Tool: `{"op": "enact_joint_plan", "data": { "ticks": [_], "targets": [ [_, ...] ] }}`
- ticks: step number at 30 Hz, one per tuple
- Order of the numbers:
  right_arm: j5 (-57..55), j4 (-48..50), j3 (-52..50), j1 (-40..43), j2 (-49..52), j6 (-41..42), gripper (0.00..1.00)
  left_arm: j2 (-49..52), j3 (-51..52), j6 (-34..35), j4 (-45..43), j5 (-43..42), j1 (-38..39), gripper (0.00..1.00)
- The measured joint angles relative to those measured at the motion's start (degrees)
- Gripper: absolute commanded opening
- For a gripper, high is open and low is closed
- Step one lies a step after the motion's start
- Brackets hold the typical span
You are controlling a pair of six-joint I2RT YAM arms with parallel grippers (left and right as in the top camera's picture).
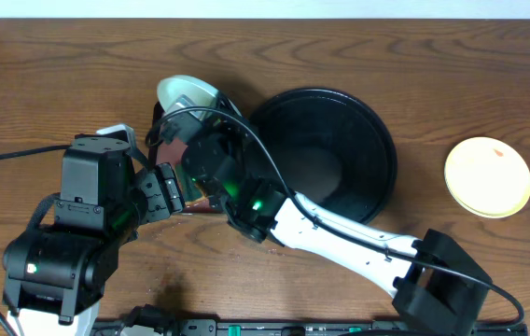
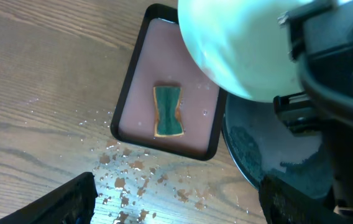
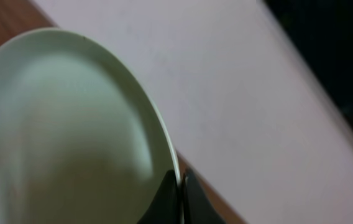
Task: Clean dirty plates on tray and stack at the side
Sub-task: 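Lift the light-green plate and tilt it over the small tray to drain, then carry the light-green plate right and stack it on the yellow plate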
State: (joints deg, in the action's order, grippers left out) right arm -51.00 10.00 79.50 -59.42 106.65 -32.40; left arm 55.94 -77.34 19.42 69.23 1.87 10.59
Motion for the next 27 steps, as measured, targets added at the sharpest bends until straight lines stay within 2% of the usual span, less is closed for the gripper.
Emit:
{"op": "enact_joint_plan", "data": {
  "ticks": [5, 9, 11, 14, 17, 20, 27],
  "targets": [
    [-4.6, 4.6, -0.2, 3.0, -0.5, 3.8, 0.01, 0.0, 0.0, 0.0, 0.0, 0.0, 0.0, 0.84],
    [-5.4, -0.2, 0.0, 4.6, -1.9, 5.6, 0.01, 0.0, 0.0, 0.0, 0.0, 0.0, 0.0, 0.84],
    [-6.6, -5.4, 0.2, 5.0, -2.1, 8.7, 0.01, 0.0, 0.0, 0.0, 0.0, 0.0, 0.0, 0.85],
    [-5.5, -19.4, 0.3, 6.8, -2.4, 17.9, 0.01, 0.1, 0.0, 0.0, 0.0, 0.0, 0.0, 0.84],
    [1.8, -31.3, 0.1, 11.4, -2.5, 29.9, 0.01, 0.2, 0.0, 0.0, 0.0, 0.0, 0.0, 0.84],
    [14.2, -37.1, 0.0, 18.4, -3.4, 39.9, 0.01, 0.2, 0.0, 0.0, 0.0, 0.0, 0.0, 0.84],
    [46.0, -47.7, -0.1, 39.8, -14.0, 49.4, 0.01, 0.2, 0.0, 0.0, 0.0, 0.0, 0.0, 0.85]
  ]
}}
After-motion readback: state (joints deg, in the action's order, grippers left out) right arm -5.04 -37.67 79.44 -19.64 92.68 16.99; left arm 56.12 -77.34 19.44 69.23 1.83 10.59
